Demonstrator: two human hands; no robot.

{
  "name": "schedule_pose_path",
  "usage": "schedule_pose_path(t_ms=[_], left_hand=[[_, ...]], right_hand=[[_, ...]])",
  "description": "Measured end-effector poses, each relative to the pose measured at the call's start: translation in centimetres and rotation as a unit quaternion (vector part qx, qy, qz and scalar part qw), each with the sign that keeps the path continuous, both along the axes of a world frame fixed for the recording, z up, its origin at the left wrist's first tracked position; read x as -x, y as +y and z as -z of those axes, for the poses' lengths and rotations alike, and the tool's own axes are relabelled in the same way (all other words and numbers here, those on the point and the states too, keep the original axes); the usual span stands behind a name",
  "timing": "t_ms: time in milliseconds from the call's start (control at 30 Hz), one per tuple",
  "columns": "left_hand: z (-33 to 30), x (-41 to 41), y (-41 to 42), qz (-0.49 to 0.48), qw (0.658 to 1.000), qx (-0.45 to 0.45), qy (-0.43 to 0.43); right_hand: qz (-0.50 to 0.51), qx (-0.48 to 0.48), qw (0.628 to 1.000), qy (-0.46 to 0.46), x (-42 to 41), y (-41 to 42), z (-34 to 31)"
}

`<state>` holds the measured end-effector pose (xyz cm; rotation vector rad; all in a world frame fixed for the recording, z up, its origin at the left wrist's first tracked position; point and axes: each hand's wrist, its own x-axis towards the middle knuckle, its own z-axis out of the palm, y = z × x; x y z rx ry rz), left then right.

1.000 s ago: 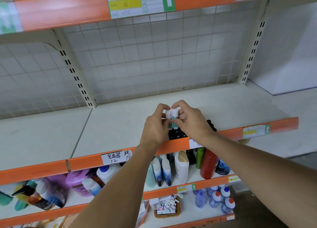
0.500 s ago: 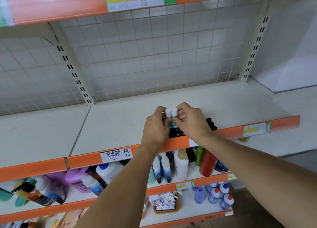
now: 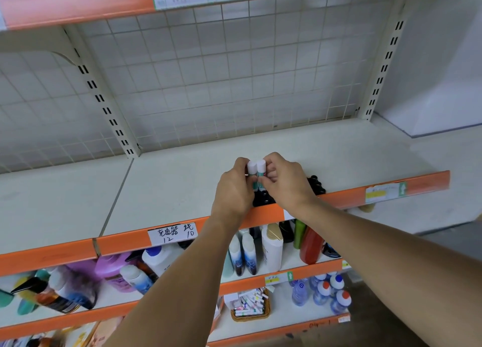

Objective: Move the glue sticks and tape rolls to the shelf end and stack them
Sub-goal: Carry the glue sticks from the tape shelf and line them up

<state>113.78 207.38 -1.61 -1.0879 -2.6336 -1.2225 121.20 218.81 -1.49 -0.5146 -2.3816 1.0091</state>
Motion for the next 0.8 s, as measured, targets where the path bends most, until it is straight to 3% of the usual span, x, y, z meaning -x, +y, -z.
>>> schedule_pose_path(t_ms=[400,667,800], left_hand=[[-2.3,-0.1,-1.5,0.009,0.991,0.133,0.027],[-2.9,-1.3,-4.1,-0.039,0.935,0.338,0.104],[-3.1,-1.6,-5.2,-0.059,0.918,0.375,0.115]], right_hand=[[-0.004,-0.051,0.991,-0.122,-1.6,-0.4,-1.5],[0.008,-0.199,0.952,-0.233,-3.8,-1.0,-3.1],[0.001,-0.295,0.928,-0.228,-4.3,-1.6,-4.0]])
